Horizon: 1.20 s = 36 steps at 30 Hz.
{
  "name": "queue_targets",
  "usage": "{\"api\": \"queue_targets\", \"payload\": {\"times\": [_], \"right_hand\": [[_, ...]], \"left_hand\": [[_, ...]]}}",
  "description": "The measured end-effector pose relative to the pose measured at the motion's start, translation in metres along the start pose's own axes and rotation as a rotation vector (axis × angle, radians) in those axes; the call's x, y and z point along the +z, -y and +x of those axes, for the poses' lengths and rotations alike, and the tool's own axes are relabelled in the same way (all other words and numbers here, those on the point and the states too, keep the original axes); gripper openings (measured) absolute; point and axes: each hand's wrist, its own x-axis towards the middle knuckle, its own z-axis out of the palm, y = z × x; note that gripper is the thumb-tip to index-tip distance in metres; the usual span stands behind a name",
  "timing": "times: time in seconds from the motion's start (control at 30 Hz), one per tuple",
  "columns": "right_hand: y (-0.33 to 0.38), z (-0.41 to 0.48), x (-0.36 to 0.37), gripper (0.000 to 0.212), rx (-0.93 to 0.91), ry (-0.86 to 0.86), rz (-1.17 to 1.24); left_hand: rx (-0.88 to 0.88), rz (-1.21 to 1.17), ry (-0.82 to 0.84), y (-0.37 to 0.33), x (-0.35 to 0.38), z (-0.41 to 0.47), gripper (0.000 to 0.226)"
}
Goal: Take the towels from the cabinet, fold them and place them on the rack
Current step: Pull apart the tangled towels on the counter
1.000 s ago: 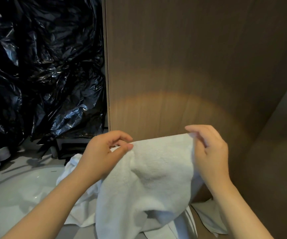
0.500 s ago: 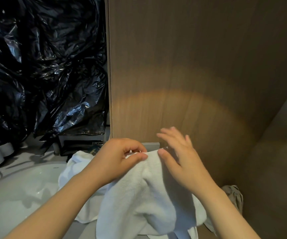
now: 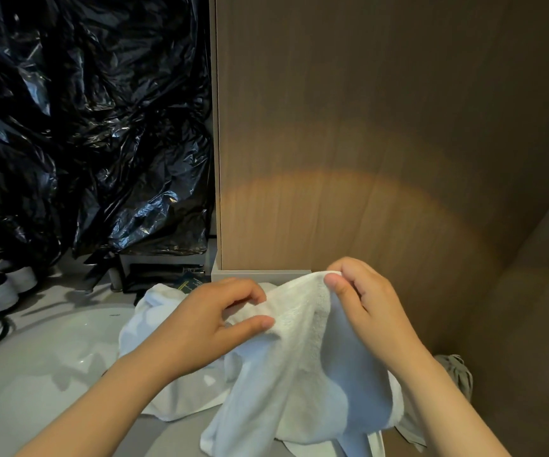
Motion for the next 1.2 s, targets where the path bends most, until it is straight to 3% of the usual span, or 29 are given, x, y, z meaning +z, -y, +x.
{"api": "queue_targets", "payload": {"times": [0.2,0.4,0.47,0.57,0.63,0.7,0.77,0.8,0.87,0.9,0.97,1.07,1.2], "right_hand": [[-0.005,0.006,-0.009,0.022,0.034,-0.053,-0.021],[-0.011,0.012,-0.028,0.025,-0.004,-0.098,-0.164],[-0.011,0.015,-0.035,0.025,-0.021,-0.094,-0.229],[-0.008,0.017,-0.043,0.024,-0.012,-0.100,-0.247],[-0.006,0.014,-0.044,0.033,-0.001,-0.105,-0.249],[-0.005,0.010,-0.044,0.047,0.020,-0.144,-0.231],[-0.006,0.007,-0.046,0.052,0.038,-0.184,-0.159],[-0.009,0.008,-0.047,0.050,0.049,-0.188,-0.147],[-0.014,0.011,-0.044,0.052,0.097,-0.126,-0.226],[-0.018,0.012,-0.041,0.055,0.121,-0.077,-0.303],[-0.026,0.013,-0.032,0.054,0.171,0.006,-0.409],[-0.037,0.008,-0.024,0.037,0.235,0.077,-0.346],[-0.025,0.011,-0.016,0.012,0.212,0.107,-0.201]], "left_hand": [[-0.108,-0.016,0.032,0.008,0.002,-0.008,0.023],[-0.260,0.013,-0.089,0.018,-0.037,-0.001,0.032],[-0.323,-0.114,-0.172,0.017,-0.044,0.005,0.029],[-0.401,-0.553,-0.288,0.012,-0.041,0.013,0.030],[-0.433,-0.784,-0.311,0.007,-0.041,0.016,0.035],[-0.398,-0.853,-0.309,0.001,-0.043,0.016,0.034],[-0.335,-0.722,-0.376,-0.002,-0.047,0.015,0.033],[-0.303,-0.534,-0.420,-0.001,-0.047,0.016,0.031],[-0.261,-0.185,-0.486,0.000,-0.042,0.021,0.013],[-0.253,-0.141,-0.485,-0.002,-0.037,0.022,0.005],[-0.279,-0.190,-0.478,-0.007,-0.026,0.023,0.017],[-0.406,-0.325,-0.528,-0.005,-0.019,0.024,0.032],[-0.420,-0.332,-0.490,-0.015,-0.010,0.028,0.026]]}}
